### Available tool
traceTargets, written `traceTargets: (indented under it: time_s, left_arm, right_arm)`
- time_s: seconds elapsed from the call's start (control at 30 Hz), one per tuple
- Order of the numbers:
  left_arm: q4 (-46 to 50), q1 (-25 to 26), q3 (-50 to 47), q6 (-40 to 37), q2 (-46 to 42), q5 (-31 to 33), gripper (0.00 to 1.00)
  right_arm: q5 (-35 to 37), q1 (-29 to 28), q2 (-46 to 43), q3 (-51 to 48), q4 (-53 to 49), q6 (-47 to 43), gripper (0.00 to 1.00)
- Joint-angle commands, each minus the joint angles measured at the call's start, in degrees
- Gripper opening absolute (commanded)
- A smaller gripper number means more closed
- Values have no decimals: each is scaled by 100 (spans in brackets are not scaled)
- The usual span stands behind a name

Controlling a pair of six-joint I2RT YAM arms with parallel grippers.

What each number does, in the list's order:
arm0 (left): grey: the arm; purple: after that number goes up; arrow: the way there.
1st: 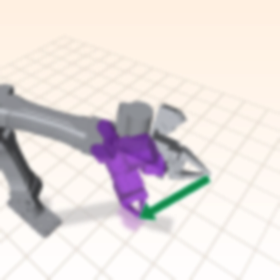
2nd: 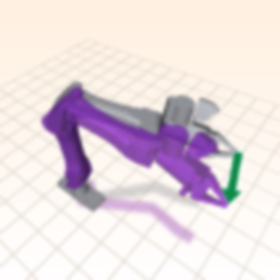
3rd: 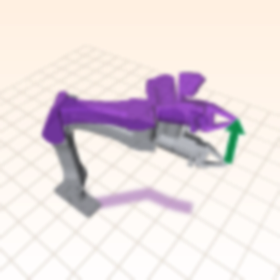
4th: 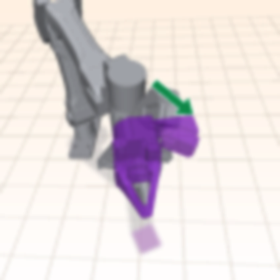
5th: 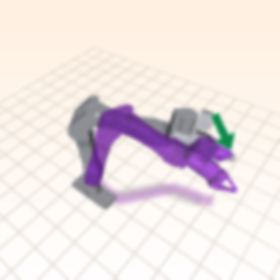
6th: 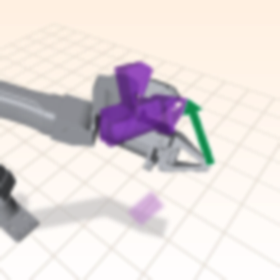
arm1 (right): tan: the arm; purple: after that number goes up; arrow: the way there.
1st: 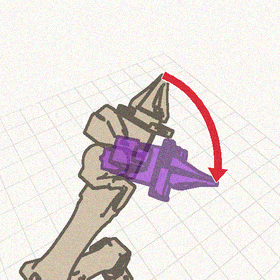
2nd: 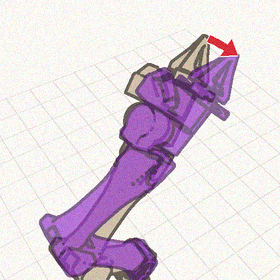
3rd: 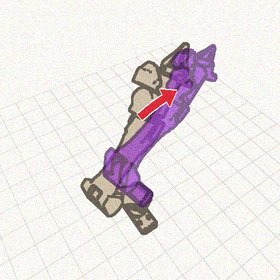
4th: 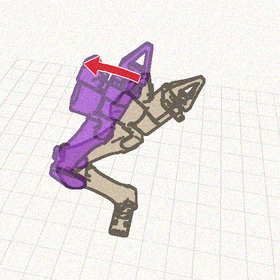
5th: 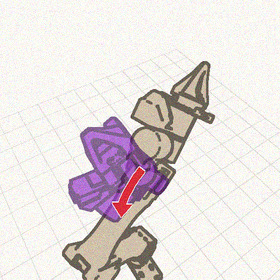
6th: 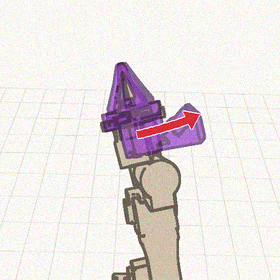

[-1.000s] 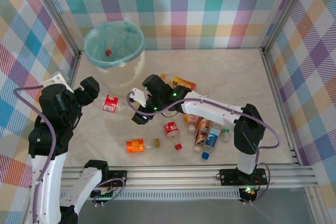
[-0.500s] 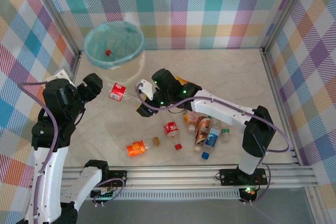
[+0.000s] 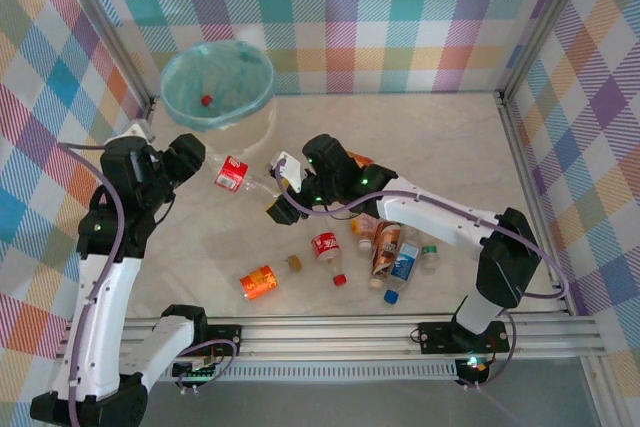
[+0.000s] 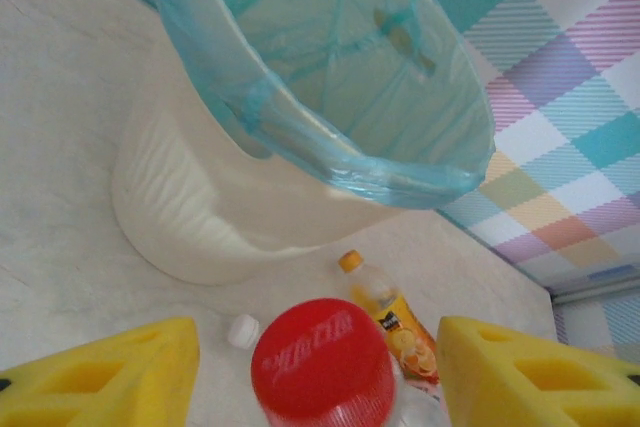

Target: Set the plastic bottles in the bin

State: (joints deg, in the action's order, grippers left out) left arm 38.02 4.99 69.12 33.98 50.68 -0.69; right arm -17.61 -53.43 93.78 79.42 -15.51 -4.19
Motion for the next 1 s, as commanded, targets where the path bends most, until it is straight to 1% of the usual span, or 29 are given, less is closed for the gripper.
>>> traceTargets:
  time_s: [0.0, 0.1, 0.23, 0.33, 0.4, 0.47, 0.5, 0.57, 0.67, 0.73, 0.87, 0.97]
  left_arm:
    - [-461, -25, -175, 375, 4, -429, 62]
    - [-591, -24, -293, 486, -11, -425, 53]
    - [-612, -24, -330, 501, -77, -221, 31]
    - [-539, -25, -255, 402, -59, -80, 20]
    - [-492, -25, -145, 300, 20, -46, 11]
    - [-497, -23, 25, 238, 123, -37, 0]
    - [-517, -24, 135, 225, 190, -37, 0]
    - [-582, -25, 513, 134, 408, -30, 0]
    - [-562, -18, 1446, -190, 899, 15, 0]
    - [-538, -29, 2081, -477, 1228, 99, 0]
    - [-519, -25, 3375, -1108, 1857, 537, 0]
    - [-579, -24, 4159, -1615, 2467, 1058, 0]
  right_arm:
    - [-219, -10, -239, -172, 462, 192, 51]
    - [-389, -10, -277, -249, 598, 240, 51]
    - [-319, -9, -220, -243, 540, 224, 52]
    - [-295, -10, -187, -225, 485, 247, 54]
    - [-300, -10, -202, -216, 474, 261, 59]
    - [-226, -10, -236, -203, 466, 299, 71]
    - [-152, -10, -249, -169, 432, 324, 79]
    - [68, -10, -289, -37, 275, 322, 100]
    - [628, -9, -439, 47, 170, 452, 100]
    - [810, -10, -579, -1, 173, 463, 100]
    - [1170, -10, -895, -251, 177, 451, 100]
    - [1369, -10, -1055, -406, 108, 410, 100]
